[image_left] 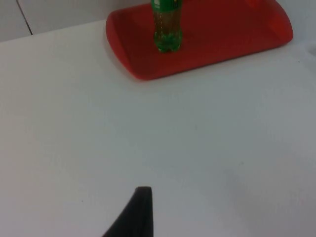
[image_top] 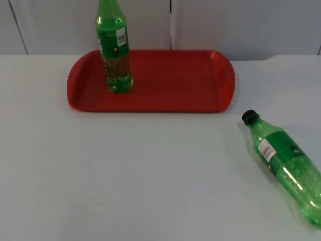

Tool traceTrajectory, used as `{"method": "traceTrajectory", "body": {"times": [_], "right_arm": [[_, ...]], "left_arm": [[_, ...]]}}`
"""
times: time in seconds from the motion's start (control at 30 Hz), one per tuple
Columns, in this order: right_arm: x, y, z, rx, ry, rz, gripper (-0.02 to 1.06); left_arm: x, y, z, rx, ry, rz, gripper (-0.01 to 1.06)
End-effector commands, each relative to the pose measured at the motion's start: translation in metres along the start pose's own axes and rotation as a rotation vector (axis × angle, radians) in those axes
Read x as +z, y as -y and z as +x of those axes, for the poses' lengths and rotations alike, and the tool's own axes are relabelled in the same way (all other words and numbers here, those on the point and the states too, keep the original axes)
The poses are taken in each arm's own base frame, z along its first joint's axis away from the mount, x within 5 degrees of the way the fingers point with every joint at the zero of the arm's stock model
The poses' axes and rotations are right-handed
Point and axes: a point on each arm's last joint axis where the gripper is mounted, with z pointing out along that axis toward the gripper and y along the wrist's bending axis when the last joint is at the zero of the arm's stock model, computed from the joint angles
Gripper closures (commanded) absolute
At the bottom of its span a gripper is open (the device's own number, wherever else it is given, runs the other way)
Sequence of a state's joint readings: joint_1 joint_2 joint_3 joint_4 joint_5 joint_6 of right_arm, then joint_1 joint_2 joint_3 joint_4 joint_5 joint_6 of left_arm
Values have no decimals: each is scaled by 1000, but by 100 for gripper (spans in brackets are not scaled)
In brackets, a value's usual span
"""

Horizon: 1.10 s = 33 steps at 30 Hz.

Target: Place the bottle upright on the tray.

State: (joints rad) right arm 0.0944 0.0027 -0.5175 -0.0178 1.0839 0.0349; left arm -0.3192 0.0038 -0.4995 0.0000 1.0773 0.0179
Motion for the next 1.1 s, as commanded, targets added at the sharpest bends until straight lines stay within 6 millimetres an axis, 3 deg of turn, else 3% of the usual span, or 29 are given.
{"method": "traceTrajectory", "body": {"times": [0.0,0.23,0.7,1.07], "right_arm": [[0,0,0,-3,9,-2,-1],[0,0,0,-3,9,-2,-1],[0,0,0,-3,9,-2,-1],[0,0,0,-3,9,-2,-1]], "left_arm": [[1,0,1,3,0,10,0],[1,1,1,-4,0,-3,0],[1,2,1,-138,-5,-253,0],[1,2,1,-174,-6,-319,0]]}}
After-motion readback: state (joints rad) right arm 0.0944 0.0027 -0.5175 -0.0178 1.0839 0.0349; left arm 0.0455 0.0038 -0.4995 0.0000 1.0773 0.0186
